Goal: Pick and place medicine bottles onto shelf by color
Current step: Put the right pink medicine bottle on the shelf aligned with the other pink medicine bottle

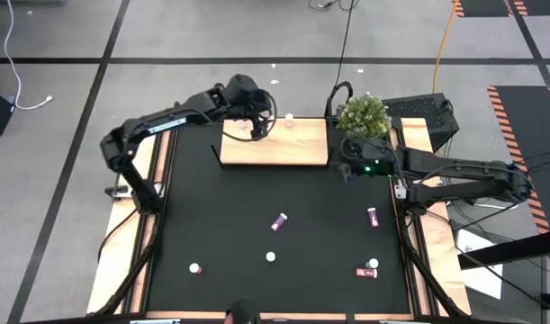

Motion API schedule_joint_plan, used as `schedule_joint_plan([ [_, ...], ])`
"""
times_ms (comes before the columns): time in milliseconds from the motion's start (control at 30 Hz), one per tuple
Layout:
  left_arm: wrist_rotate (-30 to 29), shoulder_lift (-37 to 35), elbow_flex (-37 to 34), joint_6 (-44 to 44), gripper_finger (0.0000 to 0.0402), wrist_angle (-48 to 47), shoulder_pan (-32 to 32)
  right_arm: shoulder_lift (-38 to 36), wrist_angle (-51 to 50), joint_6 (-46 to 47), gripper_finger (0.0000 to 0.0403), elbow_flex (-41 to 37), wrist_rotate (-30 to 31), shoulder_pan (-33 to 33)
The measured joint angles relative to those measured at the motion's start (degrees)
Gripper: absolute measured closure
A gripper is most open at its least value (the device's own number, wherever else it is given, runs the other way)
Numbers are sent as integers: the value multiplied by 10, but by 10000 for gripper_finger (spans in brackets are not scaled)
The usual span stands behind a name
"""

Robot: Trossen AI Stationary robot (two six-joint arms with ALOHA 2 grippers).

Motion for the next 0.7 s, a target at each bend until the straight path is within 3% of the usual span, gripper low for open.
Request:
schedule_joint_plan([
  [200, 9, -38, 1, -140, 111, 81, -39, -38, -216, 127, 161, 0, -135, 2],
  [333, 11, -36, 1, -211, 122, 139, -73, -32, -298, 123, 161, -12, -169, 7],
  [533, -21, -37, 0, -294, 134, 204, -122, -32, -256, 121, 161, -85, -201, 27],
  [700, -46, -62, 0, -394, 150, 278, -132, -32, -225, 167, 162, -145, -288, 52],
])
